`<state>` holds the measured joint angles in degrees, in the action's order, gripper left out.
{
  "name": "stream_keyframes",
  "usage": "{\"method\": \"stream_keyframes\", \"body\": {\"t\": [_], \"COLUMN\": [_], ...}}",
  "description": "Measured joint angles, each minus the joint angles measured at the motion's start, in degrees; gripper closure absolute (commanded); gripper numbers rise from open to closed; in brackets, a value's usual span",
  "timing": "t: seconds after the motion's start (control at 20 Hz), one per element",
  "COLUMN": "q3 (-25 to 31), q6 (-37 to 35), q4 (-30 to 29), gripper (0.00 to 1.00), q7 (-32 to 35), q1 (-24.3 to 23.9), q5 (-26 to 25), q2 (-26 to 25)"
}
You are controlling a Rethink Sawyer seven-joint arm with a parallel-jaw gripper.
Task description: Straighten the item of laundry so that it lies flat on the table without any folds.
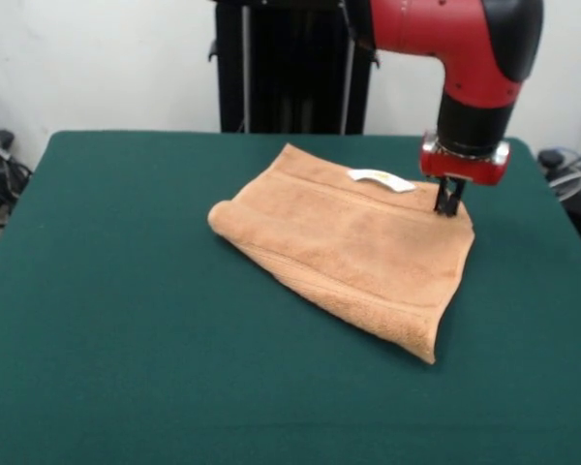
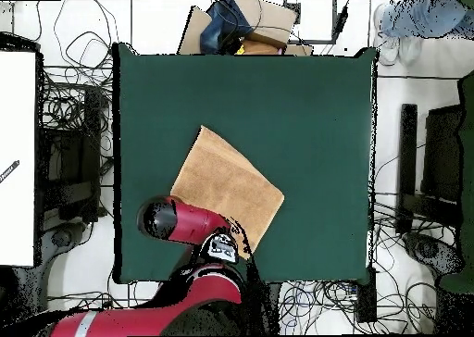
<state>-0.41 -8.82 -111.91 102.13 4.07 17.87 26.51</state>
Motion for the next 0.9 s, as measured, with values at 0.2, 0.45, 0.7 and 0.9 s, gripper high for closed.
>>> {"method": "stream_keyframes", "body": {"t": [0.2,0.45,0.7,0.9], "q3": [0.1,0.2,0.2,-0.1], "q6": [0.5,0.5,0.5,0.5], "q4": [-1.7,-4.5,-4.9,-4.4], "gripper": [1.0,1.0,1.0,1.0], "q7": [0.0,0.0,0.0,0.0], "q1": [-0.1,-0.4,-0.2,-0.6], "q5": [0.0,0.0,0.0,0.0], "q2": [1.1,3.3,4.0,3.2]}}
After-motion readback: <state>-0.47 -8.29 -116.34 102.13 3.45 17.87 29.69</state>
